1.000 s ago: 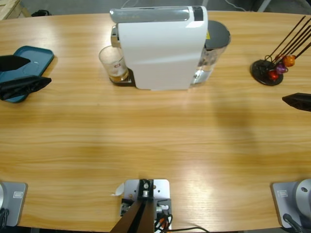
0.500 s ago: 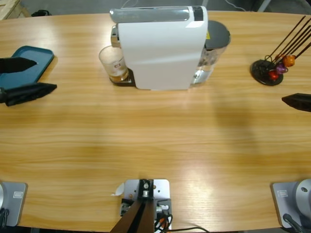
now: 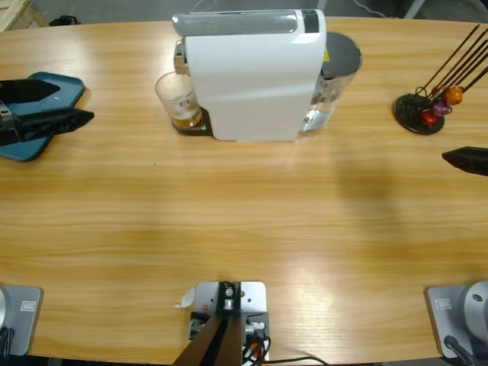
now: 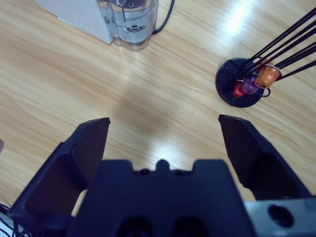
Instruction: Pour coffee
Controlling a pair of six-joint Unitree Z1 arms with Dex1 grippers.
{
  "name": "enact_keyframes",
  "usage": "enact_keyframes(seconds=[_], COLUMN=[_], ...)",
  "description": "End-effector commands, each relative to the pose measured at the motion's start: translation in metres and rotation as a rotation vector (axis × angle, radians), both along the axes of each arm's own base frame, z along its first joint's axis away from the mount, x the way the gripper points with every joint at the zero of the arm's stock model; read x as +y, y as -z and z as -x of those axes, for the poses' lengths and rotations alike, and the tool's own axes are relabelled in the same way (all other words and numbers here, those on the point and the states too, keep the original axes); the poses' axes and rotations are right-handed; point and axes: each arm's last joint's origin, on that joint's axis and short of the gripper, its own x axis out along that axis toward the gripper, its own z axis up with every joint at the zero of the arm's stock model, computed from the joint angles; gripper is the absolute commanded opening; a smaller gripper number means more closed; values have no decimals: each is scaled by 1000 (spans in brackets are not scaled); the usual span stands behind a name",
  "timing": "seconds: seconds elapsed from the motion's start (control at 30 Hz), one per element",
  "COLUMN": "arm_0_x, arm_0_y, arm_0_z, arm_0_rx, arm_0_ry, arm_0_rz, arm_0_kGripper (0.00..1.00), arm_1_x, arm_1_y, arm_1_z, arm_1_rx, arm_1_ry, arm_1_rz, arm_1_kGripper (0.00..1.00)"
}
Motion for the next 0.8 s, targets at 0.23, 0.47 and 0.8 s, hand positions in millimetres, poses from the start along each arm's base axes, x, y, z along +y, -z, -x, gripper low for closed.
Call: enact_keyframes(seconds=[0.23, 0.47, 0.8], arm_0_x=[-2, -5, -24], arm_0_y=[11, 10, 38], arm_0_z=[-20, -47, -117], arm_0_rx=[-34, -52, 30], arm_0_ry=[120, 223, 301], arm_0_rz=[-112, -114, -106], arm_0_kGripper=[979, 890, 961], arm_1_x=[10, 11, 17], arm_1_y=[7, 8, 10], arm_1_z=[-9, -9, -16], arm_1_rx=[70, 73, 102], arm_1_ry=[-39, -39, -47], arm_1_rz=[40, 42, 60], arm_1_kGripper=[1000, 1000, 1000])
